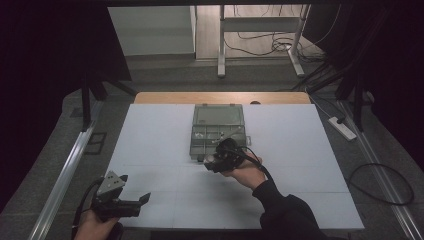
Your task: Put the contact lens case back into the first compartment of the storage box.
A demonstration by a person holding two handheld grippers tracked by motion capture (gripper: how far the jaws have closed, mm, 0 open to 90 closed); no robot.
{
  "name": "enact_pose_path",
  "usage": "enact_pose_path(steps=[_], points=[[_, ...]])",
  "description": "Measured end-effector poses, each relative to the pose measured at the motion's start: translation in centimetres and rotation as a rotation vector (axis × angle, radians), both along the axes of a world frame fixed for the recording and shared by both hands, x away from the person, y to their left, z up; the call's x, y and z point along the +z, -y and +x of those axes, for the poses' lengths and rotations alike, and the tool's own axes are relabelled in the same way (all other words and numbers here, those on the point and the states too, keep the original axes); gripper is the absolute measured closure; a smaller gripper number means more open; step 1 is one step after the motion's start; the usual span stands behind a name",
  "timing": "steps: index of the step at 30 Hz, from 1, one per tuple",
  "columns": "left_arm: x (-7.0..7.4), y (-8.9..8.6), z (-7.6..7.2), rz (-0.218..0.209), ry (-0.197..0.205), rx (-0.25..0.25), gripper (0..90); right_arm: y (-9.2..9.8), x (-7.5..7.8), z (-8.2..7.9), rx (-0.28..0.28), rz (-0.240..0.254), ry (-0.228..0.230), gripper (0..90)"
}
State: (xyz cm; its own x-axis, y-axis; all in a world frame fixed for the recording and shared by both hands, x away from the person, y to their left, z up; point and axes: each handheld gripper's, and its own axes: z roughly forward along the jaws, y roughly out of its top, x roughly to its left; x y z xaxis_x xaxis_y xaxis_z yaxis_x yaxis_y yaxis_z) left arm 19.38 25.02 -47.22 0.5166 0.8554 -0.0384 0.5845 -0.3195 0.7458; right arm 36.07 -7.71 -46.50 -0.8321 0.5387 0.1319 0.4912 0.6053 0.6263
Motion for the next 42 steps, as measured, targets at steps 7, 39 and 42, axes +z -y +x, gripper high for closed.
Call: enact_pose_path(steps=[7, 39, 42], points=[[0.0, 0.0, 0.0, 0.001, 0.0, 0.001, 3.8, -0.5, 0.0, 0.8, -0.026, 0.011, 0.004, 48.3], [0.0, 0.1, 0.0, 0.005, 0.004, -0.01, 3.6, -2.9, -0.4, 5.4, -0.14, 0.023, 0.037, 48.4], [0.0, 0.1, 0.0, 0.006, 0.005, -0.01, 3.6, -3.1, -0.4, 5.9, -0.15, 0.024, 0.04, 48.4]])
